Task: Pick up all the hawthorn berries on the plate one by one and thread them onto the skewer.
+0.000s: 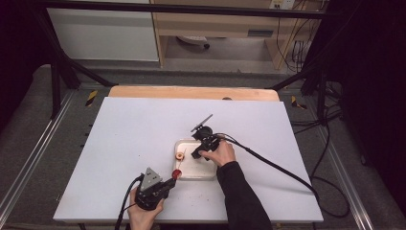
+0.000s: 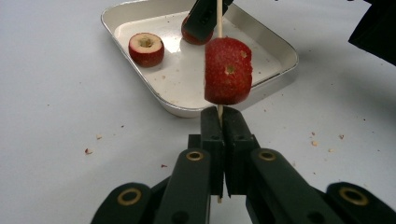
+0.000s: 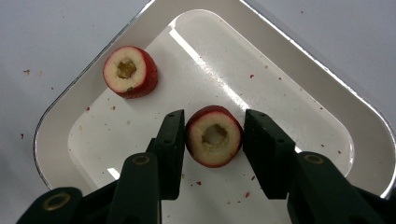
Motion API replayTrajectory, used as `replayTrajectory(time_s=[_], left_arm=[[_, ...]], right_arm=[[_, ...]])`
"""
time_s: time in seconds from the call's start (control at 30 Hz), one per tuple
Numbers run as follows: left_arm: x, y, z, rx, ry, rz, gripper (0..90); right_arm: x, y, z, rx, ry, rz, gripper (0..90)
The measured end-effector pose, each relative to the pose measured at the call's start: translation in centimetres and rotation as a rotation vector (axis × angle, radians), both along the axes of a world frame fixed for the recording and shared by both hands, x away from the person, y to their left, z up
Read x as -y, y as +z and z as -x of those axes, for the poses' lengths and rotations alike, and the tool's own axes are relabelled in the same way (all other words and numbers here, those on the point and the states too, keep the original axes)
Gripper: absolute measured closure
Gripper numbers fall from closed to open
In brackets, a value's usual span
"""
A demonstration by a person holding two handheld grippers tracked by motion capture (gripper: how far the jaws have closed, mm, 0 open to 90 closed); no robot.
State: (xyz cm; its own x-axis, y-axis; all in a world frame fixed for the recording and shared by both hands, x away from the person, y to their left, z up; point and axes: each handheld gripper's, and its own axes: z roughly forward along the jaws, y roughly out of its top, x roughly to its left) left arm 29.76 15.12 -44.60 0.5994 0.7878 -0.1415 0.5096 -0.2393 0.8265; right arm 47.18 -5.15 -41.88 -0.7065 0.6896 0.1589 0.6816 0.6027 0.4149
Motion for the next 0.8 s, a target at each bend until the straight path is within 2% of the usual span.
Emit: replayTrajectory(time_s=[0.2,0.33,0.53,0.73,0.8], left_arm=[[0.0,0.0,0.0,0.003,0.0,0.003,88.2],[0.0,0.1,0.1,0.006,0.002,0.006,88.2],[0.1,0.2,0.2,0.016,0.009,0.021,88.2],[0.3,0.3,0.4,0.024,0.015,0.038,88.2],[0.5,0.3,0.5,0.024,0.015,0.047,88.2]], right_arm=[[0.0,0.1,0.1,-0.019,-0.026,-0.012,60.5],[0.4,1.1,0.5,-0.016,-0.046,-0.059,60.6],[1.1,2.5,1.6,0.01,-0.083,-0.158,60.6],[2.5,2.9,2.9,0.027,-0.138,-0.291,60.7],[3.1,2.9,3.4,0.034,-0.16,-0.351,60.7]])
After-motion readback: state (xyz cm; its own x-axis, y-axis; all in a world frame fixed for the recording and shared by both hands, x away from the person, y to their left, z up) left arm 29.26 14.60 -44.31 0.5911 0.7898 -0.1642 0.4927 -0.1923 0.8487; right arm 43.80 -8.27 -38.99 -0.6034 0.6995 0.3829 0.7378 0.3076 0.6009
